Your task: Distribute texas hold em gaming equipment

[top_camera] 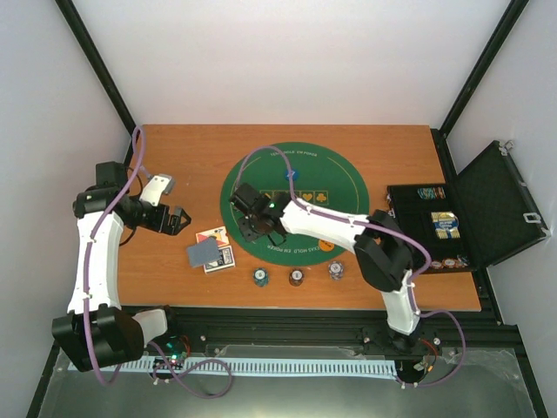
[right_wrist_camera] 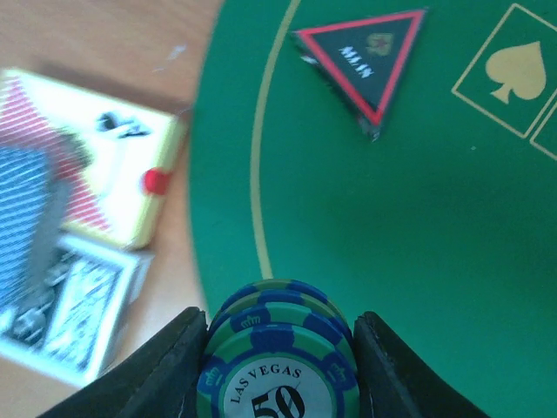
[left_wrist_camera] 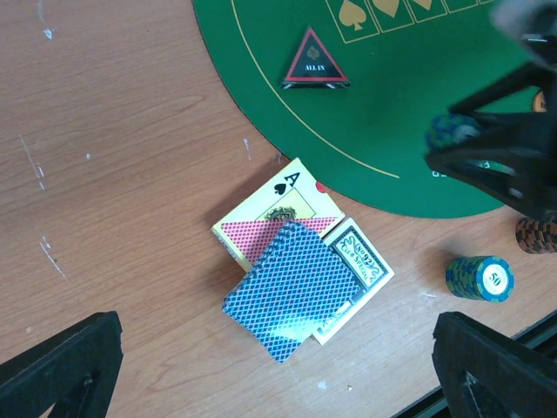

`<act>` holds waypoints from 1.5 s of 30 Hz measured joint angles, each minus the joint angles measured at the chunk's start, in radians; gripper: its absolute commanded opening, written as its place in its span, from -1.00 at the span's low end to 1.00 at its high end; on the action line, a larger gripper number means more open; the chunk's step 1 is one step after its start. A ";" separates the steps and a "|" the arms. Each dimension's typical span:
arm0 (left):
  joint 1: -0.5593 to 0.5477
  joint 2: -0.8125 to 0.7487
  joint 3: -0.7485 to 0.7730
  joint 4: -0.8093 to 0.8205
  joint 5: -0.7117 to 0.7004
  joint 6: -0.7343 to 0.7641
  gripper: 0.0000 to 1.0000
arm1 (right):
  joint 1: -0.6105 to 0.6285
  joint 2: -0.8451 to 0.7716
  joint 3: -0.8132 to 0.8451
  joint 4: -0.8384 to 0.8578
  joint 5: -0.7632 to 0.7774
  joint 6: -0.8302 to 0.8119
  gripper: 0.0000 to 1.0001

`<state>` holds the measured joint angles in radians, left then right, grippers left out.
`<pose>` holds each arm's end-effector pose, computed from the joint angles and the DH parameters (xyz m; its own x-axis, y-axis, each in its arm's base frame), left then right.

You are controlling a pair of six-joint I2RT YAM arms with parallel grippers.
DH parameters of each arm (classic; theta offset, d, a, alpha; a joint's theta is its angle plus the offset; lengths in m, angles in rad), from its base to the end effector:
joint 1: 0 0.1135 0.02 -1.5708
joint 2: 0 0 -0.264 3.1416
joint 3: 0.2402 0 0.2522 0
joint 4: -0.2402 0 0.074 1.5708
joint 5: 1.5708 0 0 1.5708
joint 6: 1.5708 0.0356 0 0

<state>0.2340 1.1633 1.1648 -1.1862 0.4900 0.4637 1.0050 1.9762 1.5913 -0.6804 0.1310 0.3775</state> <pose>0.1984 0.0301 0.3186 -0.8204 0.2101 -0.5318 0.3743 0.9005 -0.2215 0.2326 0.3576 0.2241 -0.7320 -0.4710 -0.4923 -0.5736 0.8160 0.0722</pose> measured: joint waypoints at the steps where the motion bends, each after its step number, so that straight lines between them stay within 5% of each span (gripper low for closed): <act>1: 0.000 0.001 0.005 0.000 0.000 0.000 1.00 | -0.011 0.025 0.014 0.002 -0.005 -0.005 -0.60; 8: 0.000 0.008 0.033 0.000 -0.001 0.000 1.00 | -0.082 0.237 0.124 -0.010 -0.037 -0.039 -0.59; 18: 0.000 0.022 0.036 0.000 0.000 0.000 1.00 | -0.096 0.312 0.208 -0.006 -0.067 -0.046 -0.56; 23: 0.000 0.024 0.036 0.001 0.001 0.000 1.00 | -0.108 0.328 0.232 -0.004 -0.076 -0.049 -0.35; 26: 0.000 0.026 0.036 0.001 0.001 0.000 1.00 | -0.114 0.334 0.242 -0.003 -0.076 -0.052 0.11; 31: 0.000 0.026 0.035 0.002 0.004 0.000 1.00 | -0.121 0.341 0.261 -0.010 -0.076 -0.063 0.48; 38: 0.000 0.026 0.035 0.003 0.004 0.000 1.00 | -0.123 0.303 0.225 -0.024 -0.067 -0.066 0.60; 45: 0.000 0.026 0.035 0.003 0.006 -0.001 1.00 | -0.034 0.035 -0.017 -0.013 -0.031 -0.046 0.70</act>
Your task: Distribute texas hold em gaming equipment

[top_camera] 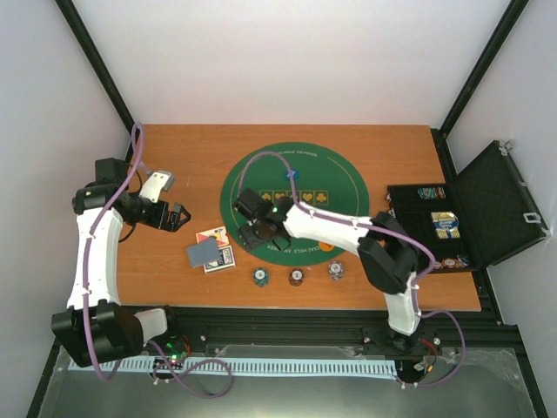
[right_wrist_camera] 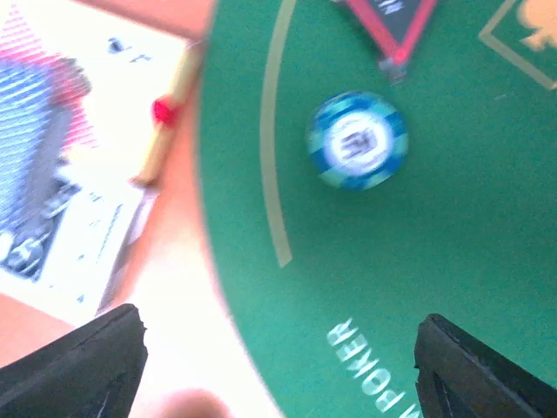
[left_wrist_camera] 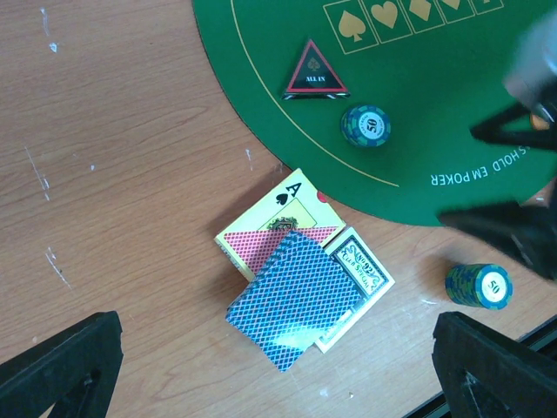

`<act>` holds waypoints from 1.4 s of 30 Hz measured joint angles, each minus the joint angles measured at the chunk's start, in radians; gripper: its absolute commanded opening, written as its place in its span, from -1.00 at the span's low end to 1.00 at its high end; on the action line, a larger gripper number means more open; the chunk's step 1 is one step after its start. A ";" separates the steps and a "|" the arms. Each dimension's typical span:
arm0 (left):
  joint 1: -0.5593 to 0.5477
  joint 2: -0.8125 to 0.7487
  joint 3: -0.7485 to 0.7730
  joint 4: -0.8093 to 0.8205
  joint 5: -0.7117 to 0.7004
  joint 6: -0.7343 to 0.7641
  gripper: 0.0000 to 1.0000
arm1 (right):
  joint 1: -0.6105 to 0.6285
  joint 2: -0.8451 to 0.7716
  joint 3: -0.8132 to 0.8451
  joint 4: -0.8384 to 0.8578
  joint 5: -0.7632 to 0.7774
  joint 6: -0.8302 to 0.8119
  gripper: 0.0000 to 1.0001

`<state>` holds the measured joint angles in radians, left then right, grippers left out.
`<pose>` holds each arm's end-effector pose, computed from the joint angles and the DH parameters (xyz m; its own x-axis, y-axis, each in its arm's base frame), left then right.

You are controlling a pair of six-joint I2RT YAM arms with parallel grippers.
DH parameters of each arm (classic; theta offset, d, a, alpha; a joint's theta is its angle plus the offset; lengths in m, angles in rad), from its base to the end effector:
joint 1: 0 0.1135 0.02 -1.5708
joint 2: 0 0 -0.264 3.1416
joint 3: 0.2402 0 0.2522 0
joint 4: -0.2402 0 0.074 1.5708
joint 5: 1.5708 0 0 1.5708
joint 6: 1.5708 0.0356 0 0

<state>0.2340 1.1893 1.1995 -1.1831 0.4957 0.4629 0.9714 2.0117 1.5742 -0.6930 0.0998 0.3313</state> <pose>0.2051 0.0315 0.3239 -0.8134 0.2099 -0.5425 0.3784 0.8993 -0.2193 0.2436 0.3502 0.2038 -0.7420 -0.5123 -0.4324 -0.5882 0.8069 0.0534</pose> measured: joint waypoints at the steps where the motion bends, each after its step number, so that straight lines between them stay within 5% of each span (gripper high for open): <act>1: 0.000 0.000 0.000 0.000 0.001 0.000 1.00 | 0.024 -0.036 -0.031 0.005 0.002 0.006 0.71; 11: 0.000 0.000 0.000 0.000 0.003 -0.007 1.00 | 0.198 -0.140 -0.264 0.053 0.020 0.102 0.70; 28: 0.000 -0.016 0.002 -0.004 -0.002 -0.007 1.00 | 0.213 -0.124 -0.287 0.088 0.023 0.150 0.21; 39: 0.000 -0.016 0.008 -0.008 -0.002 -0.007 0.99 | 0.215 -0.110 -0.294 0.091 0.024 0.157 0.11; 42: 0.000 -0.016 0.008 -0.008 -0.002 -0.007 1.00 | 0.215 -0.110 -0.300 0.092 0.024 0.159 -0.11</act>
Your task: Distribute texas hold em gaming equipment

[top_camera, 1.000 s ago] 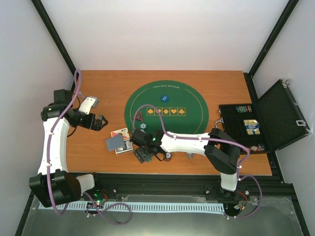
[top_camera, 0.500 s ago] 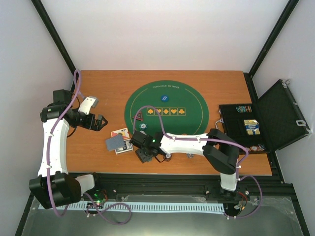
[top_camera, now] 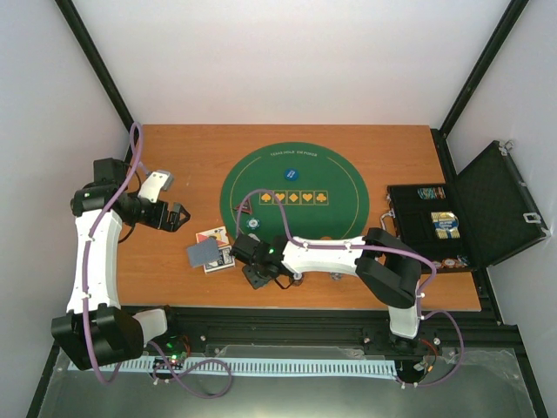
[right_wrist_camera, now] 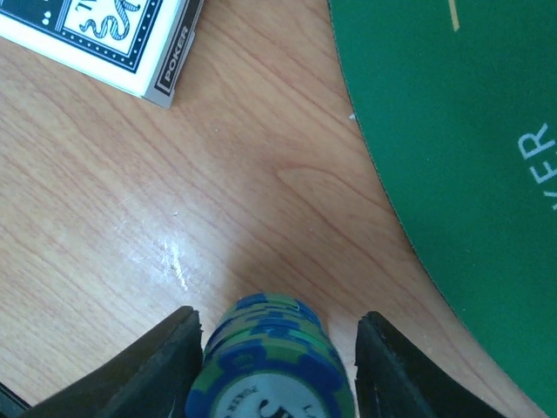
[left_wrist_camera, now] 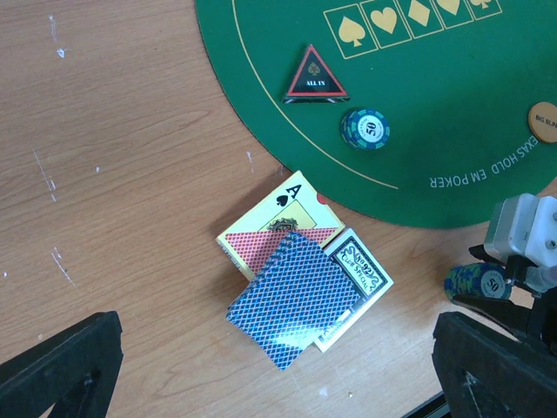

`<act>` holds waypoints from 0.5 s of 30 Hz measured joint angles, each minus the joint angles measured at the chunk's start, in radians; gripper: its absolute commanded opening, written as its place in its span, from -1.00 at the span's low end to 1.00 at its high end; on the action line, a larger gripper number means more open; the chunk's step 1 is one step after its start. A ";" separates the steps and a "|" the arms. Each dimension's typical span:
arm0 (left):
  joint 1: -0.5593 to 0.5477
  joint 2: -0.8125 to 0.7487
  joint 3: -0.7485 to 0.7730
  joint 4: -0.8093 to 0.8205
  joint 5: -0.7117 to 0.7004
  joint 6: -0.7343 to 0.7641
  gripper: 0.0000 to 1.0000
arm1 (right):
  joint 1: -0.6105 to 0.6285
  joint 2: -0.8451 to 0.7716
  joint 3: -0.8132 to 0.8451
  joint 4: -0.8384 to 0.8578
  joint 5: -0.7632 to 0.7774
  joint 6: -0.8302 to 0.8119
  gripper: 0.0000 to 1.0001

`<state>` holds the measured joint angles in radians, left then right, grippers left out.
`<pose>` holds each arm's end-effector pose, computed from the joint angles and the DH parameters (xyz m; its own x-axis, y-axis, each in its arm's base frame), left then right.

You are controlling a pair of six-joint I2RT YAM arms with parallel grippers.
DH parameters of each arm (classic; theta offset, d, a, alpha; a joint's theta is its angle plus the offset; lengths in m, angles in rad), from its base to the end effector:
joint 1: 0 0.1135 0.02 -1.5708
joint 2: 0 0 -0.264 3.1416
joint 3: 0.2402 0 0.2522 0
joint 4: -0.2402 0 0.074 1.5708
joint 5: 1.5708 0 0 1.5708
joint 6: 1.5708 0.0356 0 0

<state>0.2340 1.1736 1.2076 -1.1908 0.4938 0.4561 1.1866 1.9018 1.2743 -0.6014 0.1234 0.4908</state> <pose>0.2014 0.0307 0.3288 -0.8078 0.2062 -0.5523 0.3755 0.9022 -0.2124 0.1450 0.3469 0.1649 -0.7378 -0.5770 -0.3504 -0.6314 0.7735 0.0557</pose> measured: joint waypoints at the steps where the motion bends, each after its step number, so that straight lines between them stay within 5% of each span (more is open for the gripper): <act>1: 0.000 0.000 0.000 0.000 0.000 0.000 1.00 | 0.000 0.000 0.000 0.000 0.000 -0.002 -0.18; 5: 0.000 0.000 0.000 0.000 0.000 0.000 1.00 | 0.000 0.000 0.000 0.003 0.005 0.004 -0.43; 15: 0.000 0.000 0.004 -0.004 0.000 0.000 1.00 | 0.001 -0.005 0.016 -0.035 0.023 -0.001 -0.52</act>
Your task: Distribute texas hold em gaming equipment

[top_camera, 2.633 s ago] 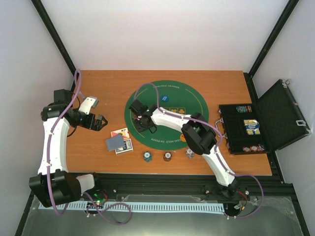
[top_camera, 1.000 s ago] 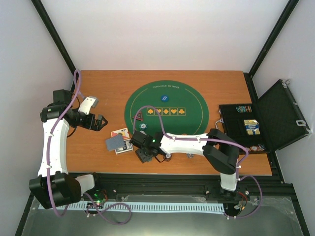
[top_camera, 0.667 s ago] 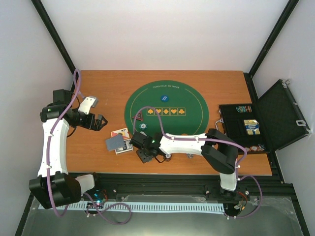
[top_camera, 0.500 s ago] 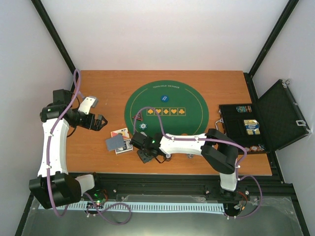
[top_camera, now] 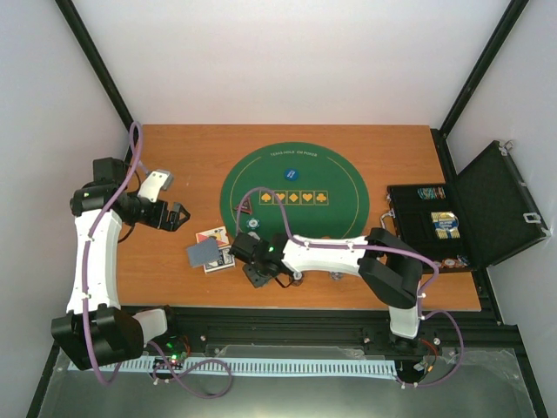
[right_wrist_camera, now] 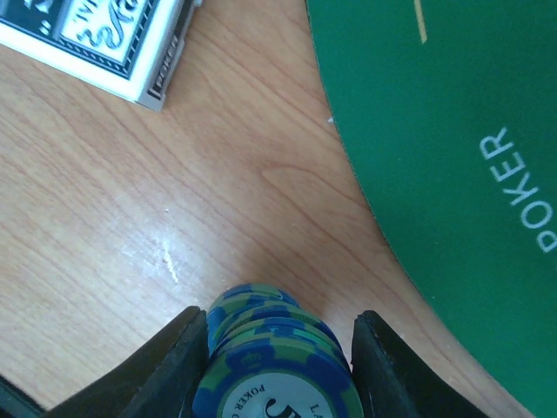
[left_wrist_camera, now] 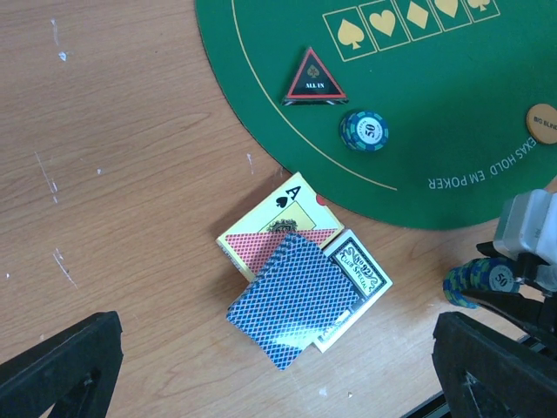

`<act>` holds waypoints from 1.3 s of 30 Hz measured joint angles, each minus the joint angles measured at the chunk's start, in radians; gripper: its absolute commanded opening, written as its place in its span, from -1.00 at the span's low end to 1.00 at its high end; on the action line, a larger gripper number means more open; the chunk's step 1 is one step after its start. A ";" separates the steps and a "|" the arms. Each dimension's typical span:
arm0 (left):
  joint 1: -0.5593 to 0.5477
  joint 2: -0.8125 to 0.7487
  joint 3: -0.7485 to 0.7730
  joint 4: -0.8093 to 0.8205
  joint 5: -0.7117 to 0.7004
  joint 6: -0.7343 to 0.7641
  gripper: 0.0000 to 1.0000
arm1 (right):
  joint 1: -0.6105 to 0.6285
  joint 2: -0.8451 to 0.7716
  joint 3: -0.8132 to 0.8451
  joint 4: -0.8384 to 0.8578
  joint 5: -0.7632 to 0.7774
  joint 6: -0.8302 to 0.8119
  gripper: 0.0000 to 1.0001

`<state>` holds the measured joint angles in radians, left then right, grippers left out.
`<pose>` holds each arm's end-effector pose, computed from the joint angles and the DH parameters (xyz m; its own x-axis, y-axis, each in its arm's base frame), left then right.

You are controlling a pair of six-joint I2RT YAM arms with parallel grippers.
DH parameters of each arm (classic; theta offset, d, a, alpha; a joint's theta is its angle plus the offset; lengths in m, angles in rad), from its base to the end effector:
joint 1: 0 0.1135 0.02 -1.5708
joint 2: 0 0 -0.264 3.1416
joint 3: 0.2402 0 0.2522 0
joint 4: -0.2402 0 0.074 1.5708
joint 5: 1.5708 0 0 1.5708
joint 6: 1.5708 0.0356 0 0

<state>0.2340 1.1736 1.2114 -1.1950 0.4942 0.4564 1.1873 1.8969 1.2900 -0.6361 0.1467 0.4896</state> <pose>0.2011 0.0306 0.3297 -0.8078 0.2063 -0.5522 0.3758 0.9020 -0.2127 0.1452 0.3460 0.1698 -0.7358 -0.5802 -0.3492 -0.6275 0.7781 0.0293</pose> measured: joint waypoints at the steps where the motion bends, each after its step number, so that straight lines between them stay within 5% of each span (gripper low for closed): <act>1: 0.000 0.000 0.003 -0.001 0.000 0.000 1.00 | 0.000 -0.004 0.009 -0.013 0.002 -0.003 -0.52; 11: 0.000 0.002 0.013 -0.003 0.004 0.000 1.00 | -0.030 -0.094 0.113 -0.078 0.014 -0.032 -0.52; 20: 0.000 0.007 0.027 -0.010 0.008 0.000 1.00 | -0.378 -0.092 0.200 -0.092 -0.001 -0.123 -0.52; 28: 0.000 0.019 0.028 -0.013 0.011 0.000 1.00 | -0.593 0.166 0.455 -0.086 -0.011 -0.202 -0.52; 39: 0.000 0.037 0.033 -0.017 0.016 0.000 1.00 | -0.678 0.463 0.698 -0.138 -0.055 -0.237 -0.53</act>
<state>0.2340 1.2106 1.2446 -1.2121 0.5098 0.4564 0.5091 2.3600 1.9877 -0.7738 0.0917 0.2527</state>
